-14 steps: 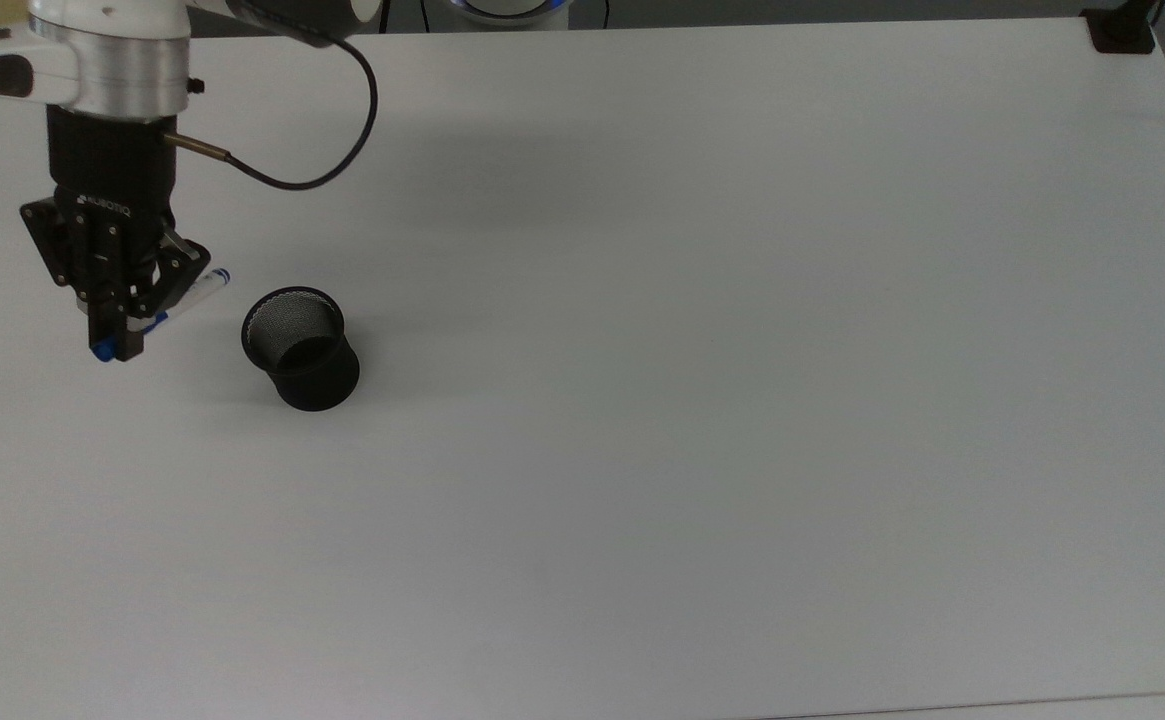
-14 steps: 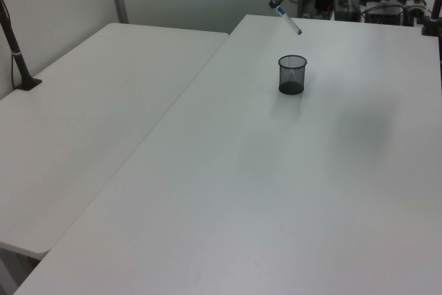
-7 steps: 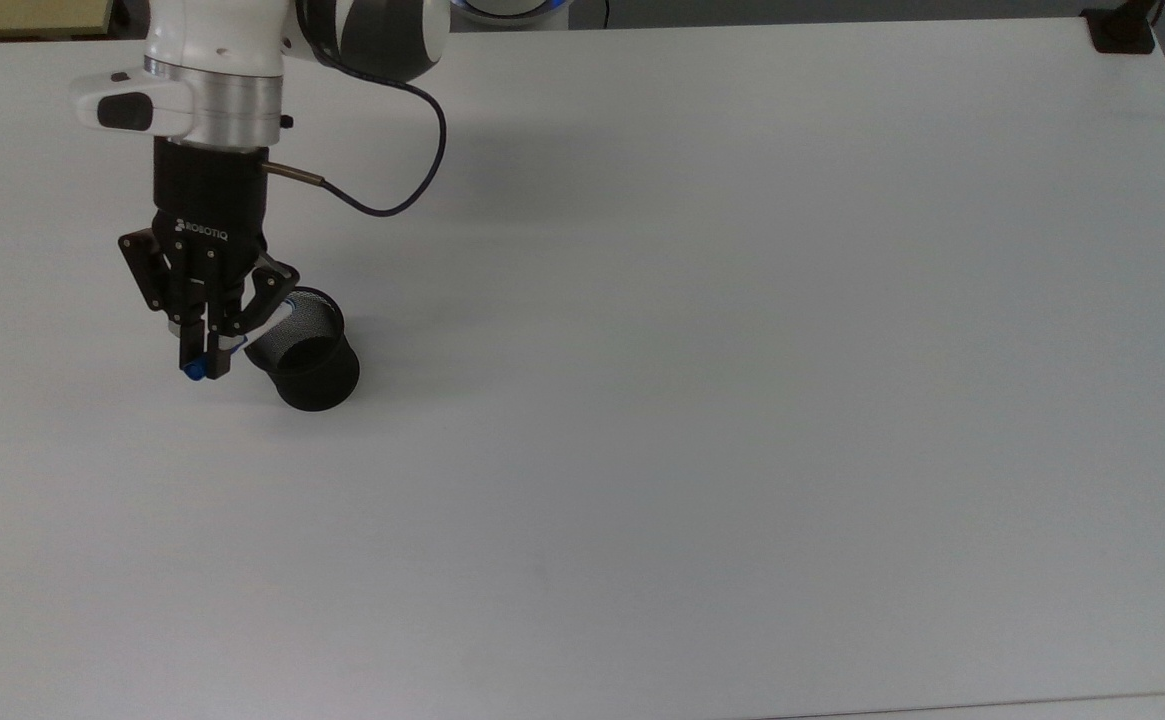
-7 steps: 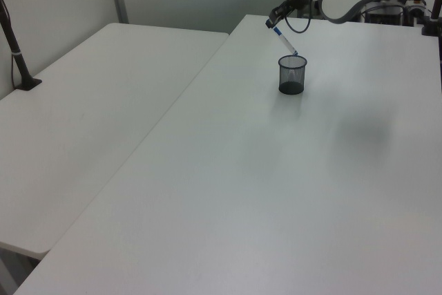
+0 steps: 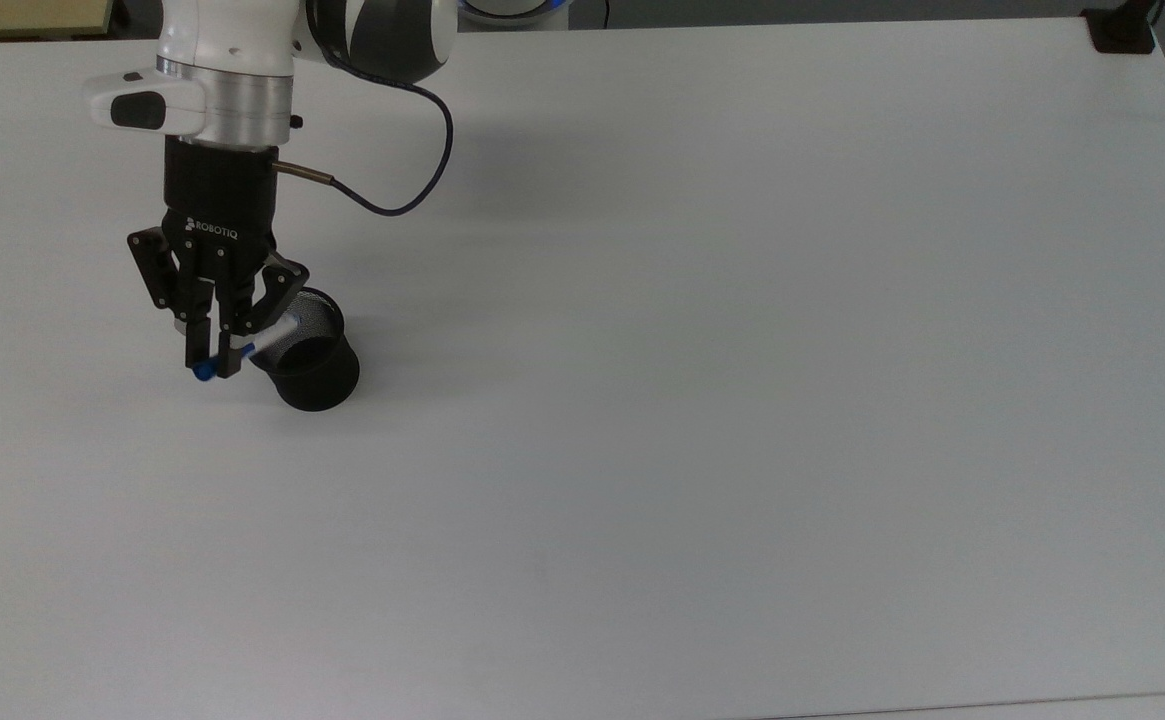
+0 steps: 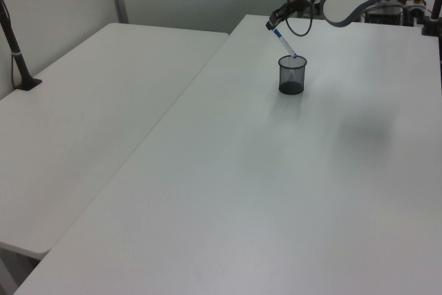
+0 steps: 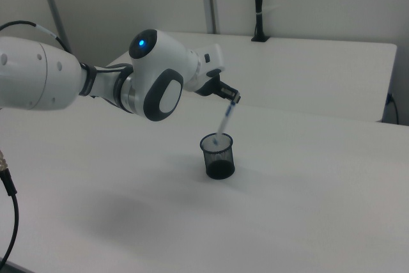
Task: Insert the marker
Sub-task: 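Lower the marker into the cup and open the gripper, then raise the open gripper away from the cup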
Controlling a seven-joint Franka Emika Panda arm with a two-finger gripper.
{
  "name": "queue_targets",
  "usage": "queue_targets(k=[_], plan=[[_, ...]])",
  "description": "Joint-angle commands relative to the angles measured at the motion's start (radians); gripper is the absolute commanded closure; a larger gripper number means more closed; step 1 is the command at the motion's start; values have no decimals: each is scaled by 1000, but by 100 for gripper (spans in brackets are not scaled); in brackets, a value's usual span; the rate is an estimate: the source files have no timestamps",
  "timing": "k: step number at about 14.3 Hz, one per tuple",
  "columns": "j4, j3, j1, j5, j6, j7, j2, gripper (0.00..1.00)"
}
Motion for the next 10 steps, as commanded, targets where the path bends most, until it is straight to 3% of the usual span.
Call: queue_targets(k=[1, 4, 6, 10], plan=[[-52, 0, 7, -3, 10, -8, -41, 57], [-52, 0, 7, -3, -9, -2, -43, 52], [-43, 3, 7, 3, -70, 10, -50, 30], [50, 12, 35, 11, -362, 71, -66, 12]])
